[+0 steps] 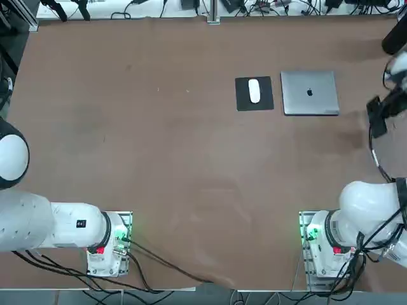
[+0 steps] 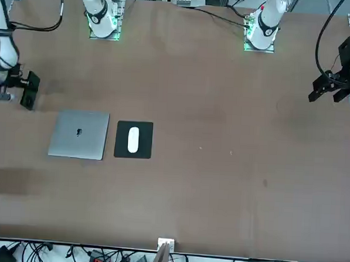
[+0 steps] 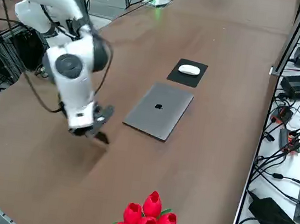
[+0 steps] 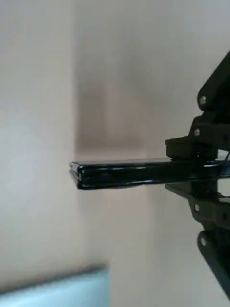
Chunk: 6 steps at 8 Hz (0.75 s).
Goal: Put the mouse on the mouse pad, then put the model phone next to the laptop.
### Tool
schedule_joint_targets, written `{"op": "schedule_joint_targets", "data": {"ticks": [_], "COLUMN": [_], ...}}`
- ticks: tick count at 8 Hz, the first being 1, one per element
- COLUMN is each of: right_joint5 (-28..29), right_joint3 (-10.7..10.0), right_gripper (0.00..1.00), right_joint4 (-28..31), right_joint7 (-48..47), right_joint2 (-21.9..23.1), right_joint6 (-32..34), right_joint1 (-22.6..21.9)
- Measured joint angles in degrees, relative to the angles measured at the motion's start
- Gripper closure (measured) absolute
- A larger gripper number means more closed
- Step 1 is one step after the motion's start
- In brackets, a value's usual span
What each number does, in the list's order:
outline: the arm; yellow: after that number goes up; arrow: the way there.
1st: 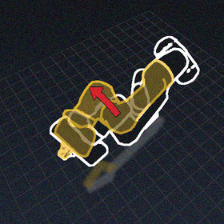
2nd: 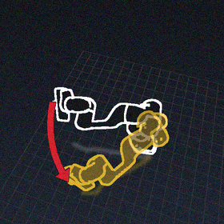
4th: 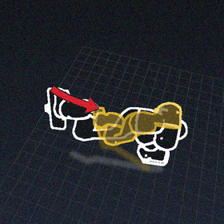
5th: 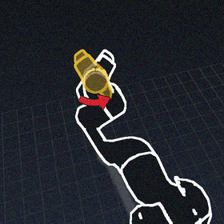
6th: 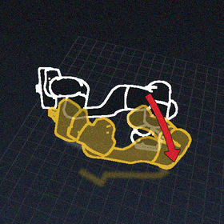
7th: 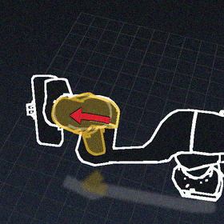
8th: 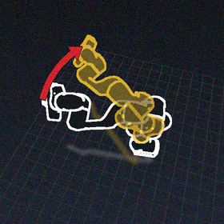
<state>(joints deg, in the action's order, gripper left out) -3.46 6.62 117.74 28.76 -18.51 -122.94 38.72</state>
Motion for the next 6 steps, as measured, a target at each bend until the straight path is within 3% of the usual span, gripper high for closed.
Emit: {"op": "schedule_joint_targets", "data": {"ticks": [1,2,4,6], "right_joint5": [3.20,4.87,7.81,11.88], "right_joint3": [3.15,4.89,5.91,5.81], "right_gripper": [0.84,0.84,0.84,0.84], "right_joint4": [-5.91,-11.74,-20.55,-24.27], "right_joint7": [0.00,-0.01,1.29,4.96], "right_joint2": [-1.42,-4.28,-13.21,-19.61], "right_joint6": [6.00,10.43,14.15,14.24], "right_joint1": [-0.33,-0.80,-0.98,-0.43]}}
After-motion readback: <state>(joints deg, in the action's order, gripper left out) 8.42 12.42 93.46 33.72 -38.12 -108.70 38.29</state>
